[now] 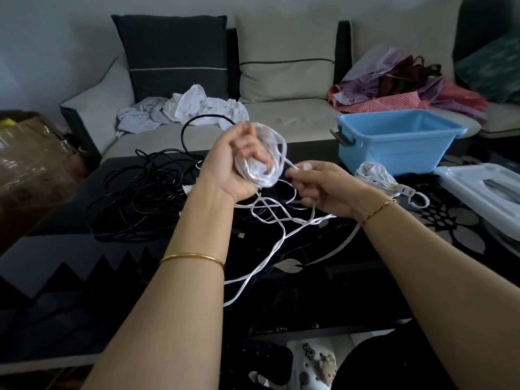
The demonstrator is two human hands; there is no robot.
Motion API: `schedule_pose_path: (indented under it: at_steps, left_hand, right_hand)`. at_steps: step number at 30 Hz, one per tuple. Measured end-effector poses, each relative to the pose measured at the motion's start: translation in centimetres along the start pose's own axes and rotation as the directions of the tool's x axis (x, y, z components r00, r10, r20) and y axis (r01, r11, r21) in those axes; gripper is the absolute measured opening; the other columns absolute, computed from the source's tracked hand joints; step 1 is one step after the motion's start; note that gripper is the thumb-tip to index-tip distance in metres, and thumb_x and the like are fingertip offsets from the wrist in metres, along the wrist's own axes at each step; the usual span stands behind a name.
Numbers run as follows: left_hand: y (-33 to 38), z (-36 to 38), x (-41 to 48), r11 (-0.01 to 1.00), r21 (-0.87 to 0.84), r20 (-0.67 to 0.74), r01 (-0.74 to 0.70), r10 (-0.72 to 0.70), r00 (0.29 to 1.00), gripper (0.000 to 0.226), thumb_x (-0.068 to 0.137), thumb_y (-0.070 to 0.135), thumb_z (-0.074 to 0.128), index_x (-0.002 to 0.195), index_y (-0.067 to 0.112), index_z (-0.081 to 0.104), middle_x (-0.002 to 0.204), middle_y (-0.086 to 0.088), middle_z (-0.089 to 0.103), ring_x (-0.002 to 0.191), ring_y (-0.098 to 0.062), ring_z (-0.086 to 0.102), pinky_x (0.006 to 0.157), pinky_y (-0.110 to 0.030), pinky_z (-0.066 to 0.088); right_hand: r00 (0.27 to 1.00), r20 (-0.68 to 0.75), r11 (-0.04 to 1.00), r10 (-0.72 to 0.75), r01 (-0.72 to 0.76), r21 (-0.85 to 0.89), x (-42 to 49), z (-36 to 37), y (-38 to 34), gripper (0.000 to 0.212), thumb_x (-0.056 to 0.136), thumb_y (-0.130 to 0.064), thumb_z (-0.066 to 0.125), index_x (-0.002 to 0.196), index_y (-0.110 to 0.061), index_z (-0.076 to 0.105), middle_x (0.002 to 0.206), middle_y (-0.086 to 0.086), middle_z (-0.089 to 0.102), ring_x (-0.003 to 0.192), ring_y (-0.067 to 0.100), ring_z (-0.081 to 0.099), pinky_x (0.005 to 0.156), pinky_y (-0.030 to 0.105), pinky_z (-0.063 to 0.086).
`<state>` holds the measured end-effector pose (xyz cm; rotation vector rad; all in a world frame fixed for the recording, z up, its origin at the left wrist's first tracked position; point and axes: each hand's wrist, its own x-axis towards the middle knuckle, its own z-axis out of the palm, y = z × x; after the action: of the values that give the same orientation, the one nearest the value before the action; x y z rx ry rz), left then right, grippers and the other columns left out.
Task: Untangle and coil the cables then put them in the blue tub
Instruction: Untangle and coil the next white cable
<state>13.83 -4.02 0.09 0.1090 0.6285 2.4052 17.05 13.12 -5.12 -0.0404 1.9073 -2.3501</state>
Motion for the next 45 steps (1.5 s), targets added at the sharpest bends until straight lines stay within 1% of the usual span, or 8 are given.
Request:
schedule_pose_path:
  at_steps: [3, 8, 11, 17, 24, 29, 36, 45]
  left_hand:
    - [0.3, -0.5, 0.5, 0.956, -0.227, -0.049, -0.187, 0.181, 0.982, 0.034, 0.100, 0.025, 0.045, 0.077, 0.004, 0.058, 0.036, 0.008, 0.038, 0.029, -0.005, 0.039, 0.050, -0.028, 0.057]
    - [1.0, -1.2, 0.7, 0.899, -0.138, -0.177, -0.415, 0.390, 0.904, 0.045, 0.101, 0.024, 0.044, 0.067, -0.001, 0.060, 0.045, 0.002, 0.040, 0.036, -0.007, 0.041, 0.094, -0.045, 0.050]
    - [1.3, -1.6, 0.9, 0.882, -0.032, -0.237, -0.469, 0.450, 0.861, 0.026, 0.101, 0.022, 0.046, 0.085, 0.002, 0.054, 0.046, 0.004, 0.037, 0.038, -0.006, 0.041, 0.083, -0.045, 0.051]
    - [1.1, -1.4, 1.3, 0.826, 0.059, -0.301, -0.560, 0.550, 0.779, 0.026, 0.098, 0.015, 0.048, 0.074, 0.008, 0.048, 0.053, 0.005, 0.033, 0.048, -0.008, 0.037, 0.090, -0.045, 0.048]
    - [0.8, -1.1, 1.4, 0.778, 0.138, -0.349, -0.613, 0.618, 0.705, 0.034, 0.097, 0.009, 0.048, 0.064, 0.012, 0.039, 0.050, 0.004, 0.031, 0.041, -0.010, 0.034, 0.093, -0.045, 0.050]
    - [0.7, -1.6, 2.0, 0.742, 0.353, -0.348, -0.569, 0.669, 0.657, 0.037, 0.095, 0.008, 0.050, 0.060, 0.013, 0.037, 0.047, 0.005, 0.036, 0.037, -0.008, 0.040, 0.069, -0.034, 0.049]
    - [0.3, -1.6, 2.6, 0.715, 0.489, -0.269, -0.499, 0.668, 0.693, 0.038, 0.096, 0.011, 0.049, 0.060, 0.012, 0.038, 0.041, 0.009, 0.038, 0.035, -0.005, 0.042, 0.078, -0.038, 0.051]
    - [-0.2, -1.0, 2.4, 0.754, 0.470, -0.284, -0.459, 0.622, 0.730, 0.036, 0.096, 0.011, 0.052, 0.062, 0.012, 0.041, 0.058, 0.003, 0.039, 0.047, -0.008, 0.046, 0.084, -0.041, 0.050]
  right_hand:
    - [0.999, 0.040, 0.999, 0.033, -0.032, -0.040, 0.3, 0.6, 0.0, 0.015, 0.098, -0.011, 0.046, 0.093, -0.004, 0.059, 0.061, 0.001, 0.049, 0.040, 0.001, 0.034, 0.037, 0.010, 0.026]
    - [0.996, 0.033, 0.980, 0.084, -0.077, -0.183, 0.7, 1.1, 0.5, 0.017, 0.099, -0.018, 0.046, 0.093, -0.008, 0.057, 0.057, 0.002, 0.051, 0.037, 0.006, 0.036, 0.038, 0.015, 0.029]
    - [0.998, 0.020, 0.987, 0.065, -0.061, -0.151, 0.7, 0.9, 0.4, 0.015, 0.097, -0.012, 0.048, 0.088, -0.005, 0.057, 0.063, 0.005, 0.057, 0.038, 0.004, 0.035, 0.037, 0.013, 0.022]
    - [0.991, -0.086, 0.988, 0.104, -0.113, -0.108, 1.5, 1.5, 0.2, 0.024, 0.093, -0.018, 0.055, 0.071, -0.009, 0.056, 0.064, 0.004, 0.049, 0.035, 0.003, 0.028, 0.033, 0.014, 0.019]
    - [0.968, -0.250, 0.931, -0.016, -0.077, -0.358, 1.1, 2.2, -0.1, 0.016, 0.081, -0.023, 0.074, 0.091, -0.012, 0.072, 0.059, -0.001, 0.046, 0.040, 0.005, 0.030, 0.037, 0.015, 0.024]
    - [0.987, -0.151, 0.918, -0.051, -0.013, -0.396, 1.2, 2.8, 0.0, 0.014, 0.082, -0.005, 0.069, 0.082, -0.019, 0.070, 0.059, -0.005, 0.050, 0.035, 0.002, 0.033, 0.037, 0.013, 0.025]
    - [0.999, 0.041, 0.962, 0.013, -0.001, -0.272, 0.9, 2.6, -0.2, 0.012, 0.088, -0.010, 0.062, 0.082, -0.019, 0.066, 0.063, -0.005, 0.044, 0.041, 0.002, 0.026, 0.042, 0.016, 0.014]
    - [0.964, -0.219, 0.971, -0.150, 0.101, -0.218, 1.2, 2.8, -0.2, 0.018, 0.086, -0.015, 0.065, 0.068, -0.017, 0.062, 0.062, -0.004, 0.052, 0.042, 0.004, 0.030, 0.040, 0.016, 0.021]
